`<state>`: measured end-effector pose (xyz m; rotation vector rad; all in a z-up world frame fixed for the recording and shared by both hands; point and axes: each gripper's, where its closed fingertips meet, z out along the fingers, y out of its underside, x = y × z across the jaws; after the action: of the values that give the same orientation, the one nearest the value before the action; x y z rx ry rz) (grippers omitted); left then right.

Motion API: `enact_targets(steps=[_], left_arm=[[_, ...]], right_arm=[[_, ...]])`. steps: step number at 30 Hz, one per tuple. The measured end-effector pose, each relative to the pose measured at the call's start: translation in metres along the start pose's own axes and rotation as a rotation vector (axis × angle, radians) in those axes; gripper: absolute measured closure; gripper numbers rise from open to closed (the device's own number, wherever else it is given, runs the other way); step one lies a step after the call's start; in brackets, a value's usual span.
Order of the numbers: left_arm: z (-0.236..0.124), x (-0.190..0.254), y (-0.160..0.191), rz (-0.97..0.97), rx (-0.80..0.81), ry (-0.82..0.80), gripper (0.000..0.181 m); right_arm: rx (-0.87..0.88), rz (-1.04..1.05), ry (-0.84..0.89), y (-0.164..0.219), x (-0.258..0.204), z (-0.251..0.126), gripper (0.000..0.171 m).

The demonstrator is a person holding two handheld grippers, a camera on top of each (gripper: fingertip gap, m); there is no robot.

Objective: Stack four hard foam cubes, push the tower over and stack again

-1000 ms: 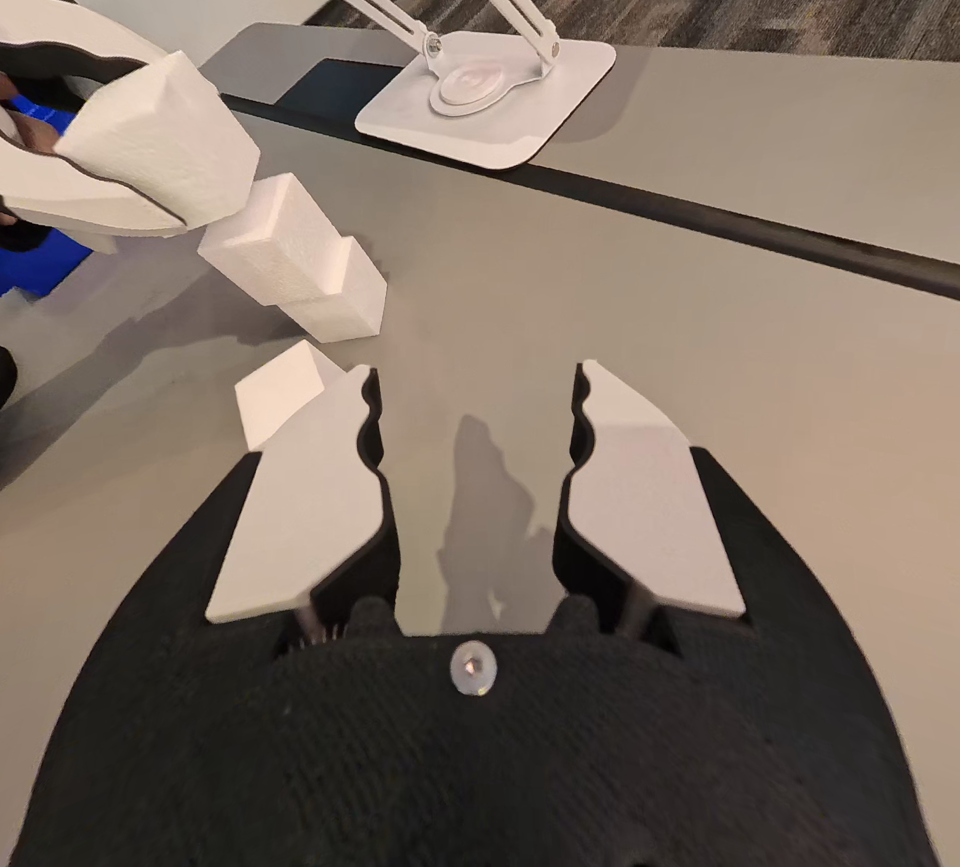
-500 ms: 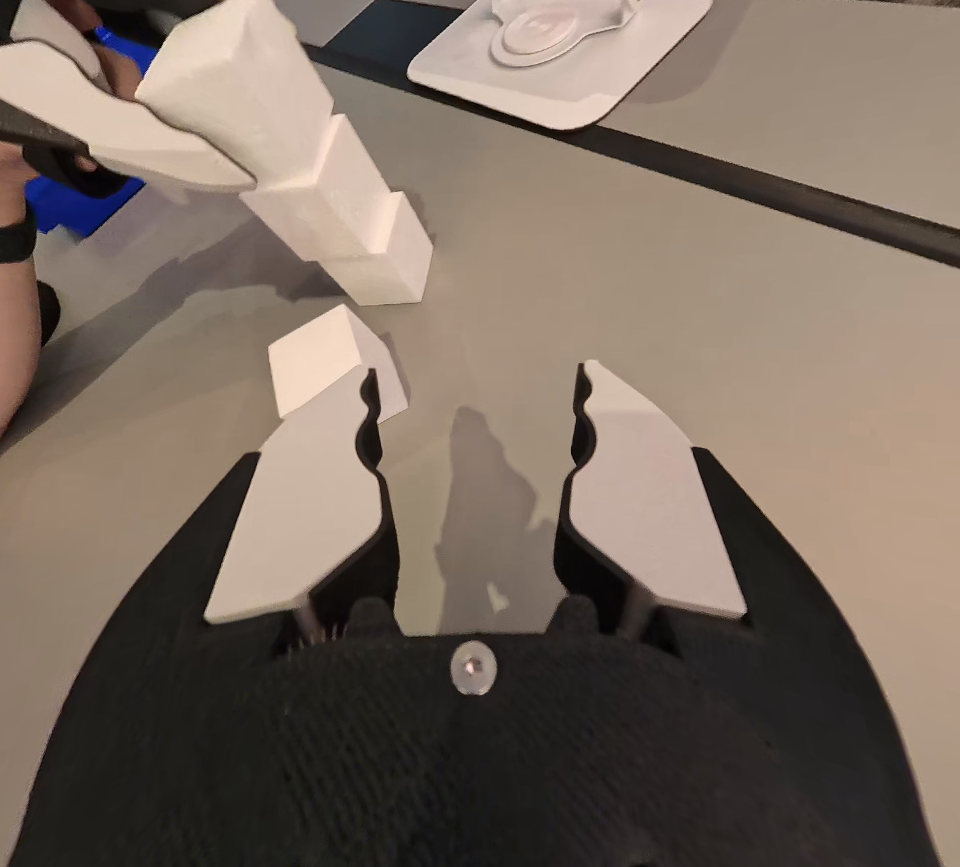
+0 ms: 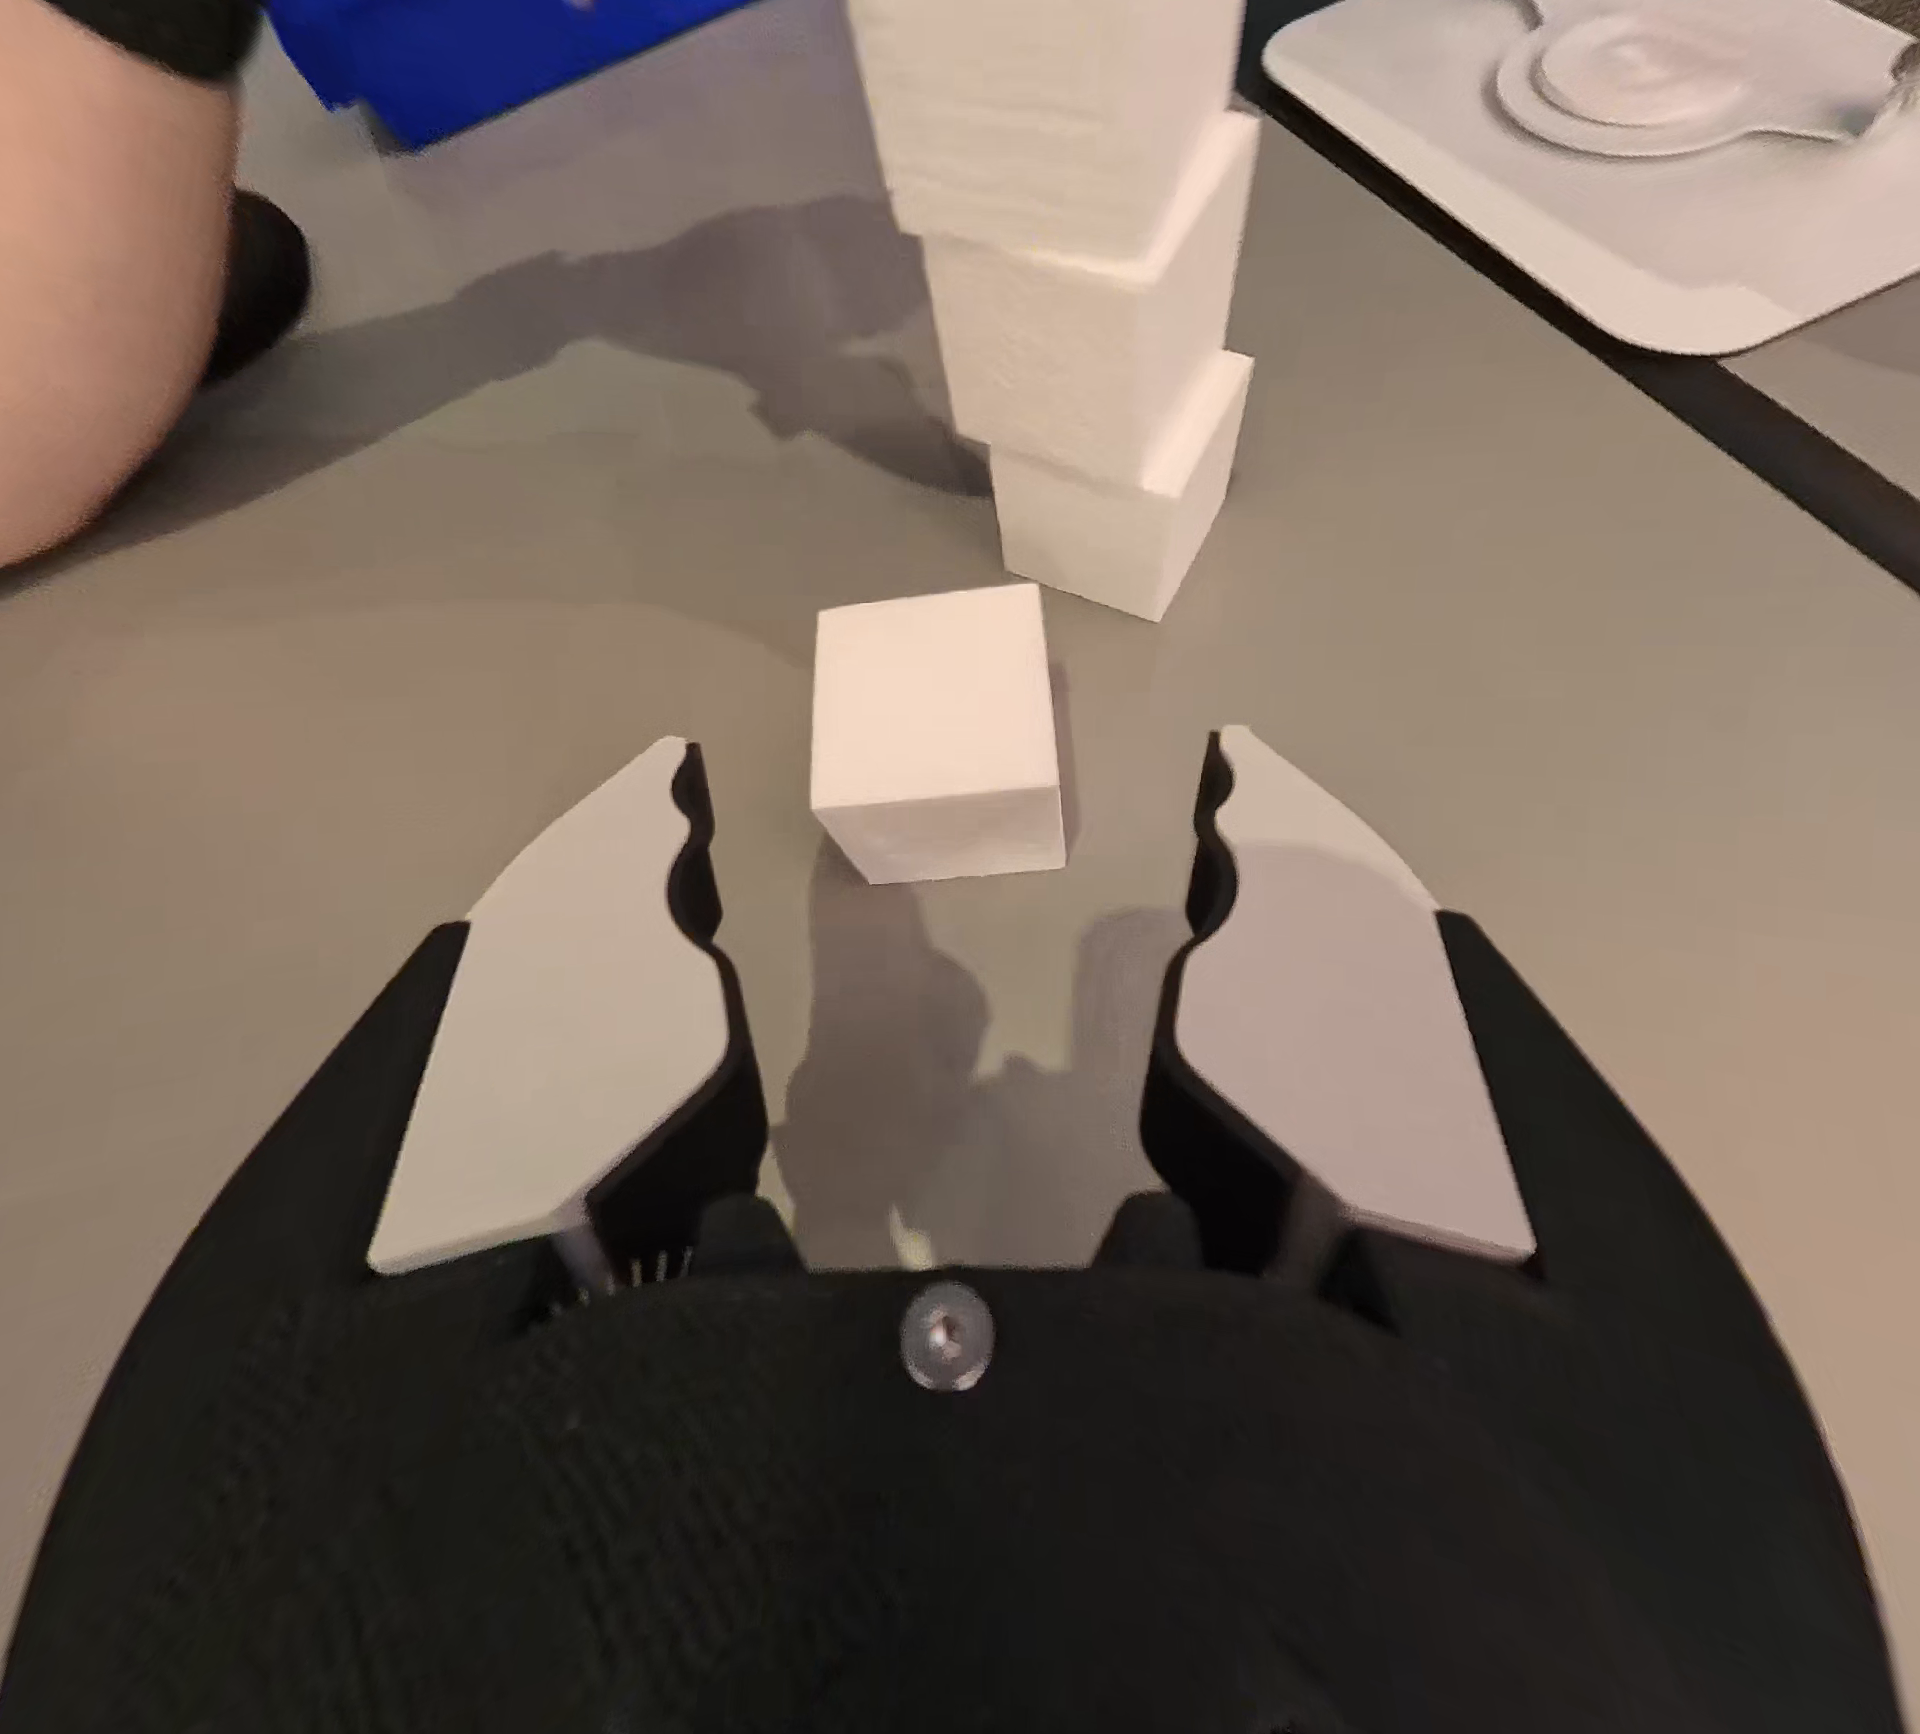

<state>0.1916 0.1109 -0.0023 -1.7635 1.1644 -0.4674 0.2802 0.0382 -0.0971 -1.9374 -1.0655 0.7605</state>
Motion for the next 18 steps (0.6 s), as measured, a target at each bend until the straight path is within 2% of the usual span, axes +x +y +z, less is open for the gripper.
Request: enact_targets(steps=[4, 6, 8, 11, 15, 18], left_arm=[[-0.053, -0.02, -0.028, -0.042, 0.133, -0.102, 0.083], [-0.081, -0.031, -0.039, -0.048, 0.207, -0.181, 0.084], [-0.104, -0.04, -0.042, -0.041, 0.246, -0.251, 0.085], [-0.127, -0.049, -0.036, -0.051, 0.227, -0.304, 0.085], [-0.149, -0.058, -0.033, -0.067, 0.236, -0.356, 0.087], [-0.159, -0.062, -0.031, -0.097, 0.245, -0.359, 0.089]], right_arm=[[-0.101, -0.032, 0.015, 0.016, -0.001, 0.02, 0.082], [-0.134, -0.041, 0.014, 0.023, -0.001, 0.026, 0.09], [-0.14, -0.057, -0.019, 0.024, -0.007, 0.027, 0.113], [-0.109, -0.06, -0.025, 0.016, -0.012, 0.023, 0.113], [-0.023, -0.029, 0.051, -0.017, -0.013, -0.002, 0.113], [0.124, 0.031, 0.093, -0.073, -0.025, -0.031, 0.113]])
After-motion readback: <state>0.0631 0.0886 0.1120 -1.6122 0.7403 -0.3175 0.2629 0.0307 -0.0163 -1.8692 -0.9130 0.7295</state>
